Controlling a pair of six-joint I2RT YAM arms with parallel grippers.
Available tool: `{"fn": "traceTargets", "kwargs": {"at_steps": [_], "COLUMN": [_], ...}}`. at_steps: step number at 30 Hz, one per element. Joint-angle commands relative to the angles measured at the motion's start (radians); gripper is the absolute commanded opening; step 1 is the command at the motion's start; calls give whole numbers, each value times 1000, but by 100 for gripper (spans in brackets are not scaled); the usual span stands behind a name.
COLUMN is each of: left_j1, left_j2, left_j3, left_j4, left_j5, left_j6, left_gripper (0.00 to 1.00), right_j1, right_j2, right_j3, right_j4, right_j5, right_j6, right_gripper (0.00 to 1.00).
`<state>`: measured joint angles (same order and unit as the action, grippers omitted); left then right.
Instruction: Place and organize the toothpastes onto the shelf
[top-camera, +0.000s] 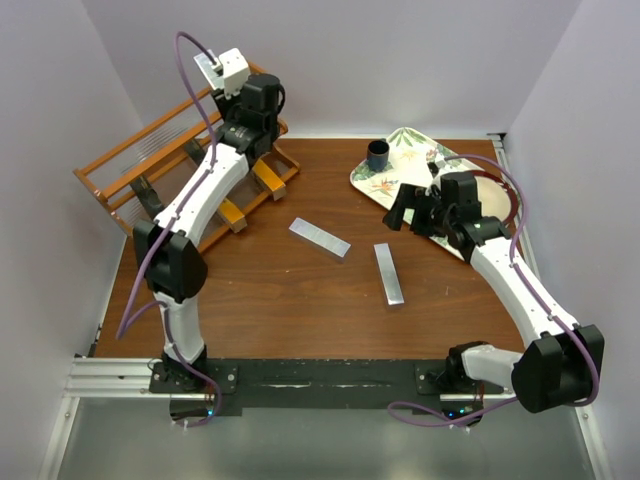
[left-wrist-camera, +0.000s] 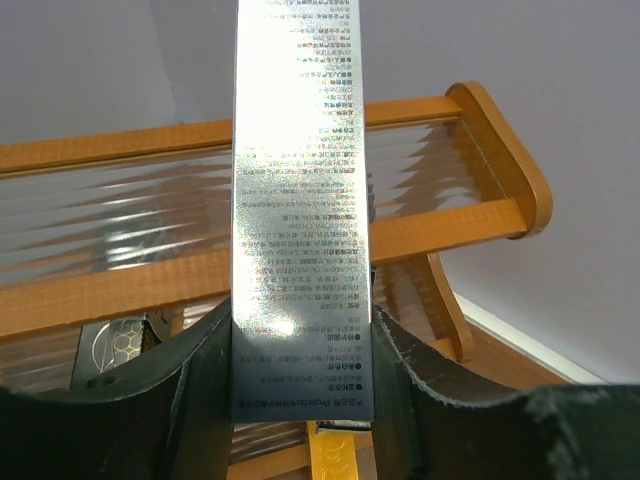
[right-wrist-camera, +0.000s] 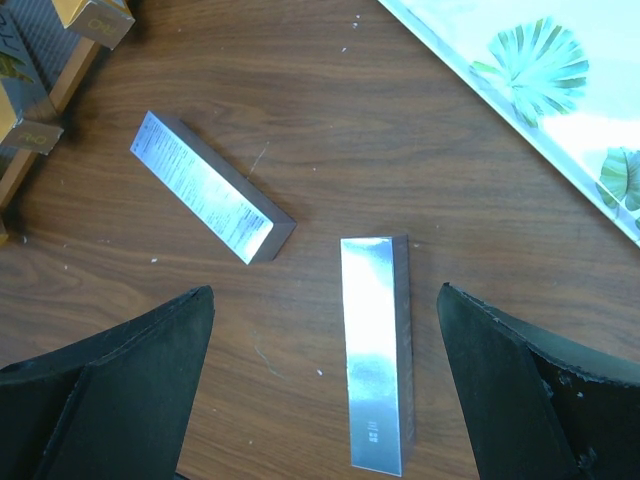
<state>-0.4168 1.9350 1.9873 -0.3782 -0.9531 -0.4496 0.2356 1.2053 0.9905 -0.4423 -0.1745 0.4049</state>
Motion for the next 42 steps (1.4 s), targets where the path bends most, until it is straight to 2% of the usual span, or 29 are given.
{"fn": "traceTargets", "kwargs": {"at_steps": [1, 7, 14, 21, 25, 42], "left_j1": [38, 59, 61, 61, 61, 61], "left_j2": [13, 42, 45, 30, 32, 39], "left_j3": [108, 148, 145, 120, 116, 99], "left_j4": [29, 24, 7, -1, -2, 21], "left_j5": [-1, 42, 76, 83, 83, 106], "left_j6": [-37, -29, -38, -57, -55, -57], "left_gripper": [30, 34, 48, 50, 55, 54], "right_j1": [7, 11, 14, 18, 19, 21], "right_j2": [2, 4, 7, 7, 5, 2], "right_j3": [8, 11, 11, 13, 13, 13], "right_j4": [13, 13, 13, 14, 13, 10], "right_j5": [4, 3, 3, 3, 3, 4], "right_j6": [-20, -21, -23, -23, -23, -26], "right_gripper": [98, 98, 98, 98, 98, 98]}}
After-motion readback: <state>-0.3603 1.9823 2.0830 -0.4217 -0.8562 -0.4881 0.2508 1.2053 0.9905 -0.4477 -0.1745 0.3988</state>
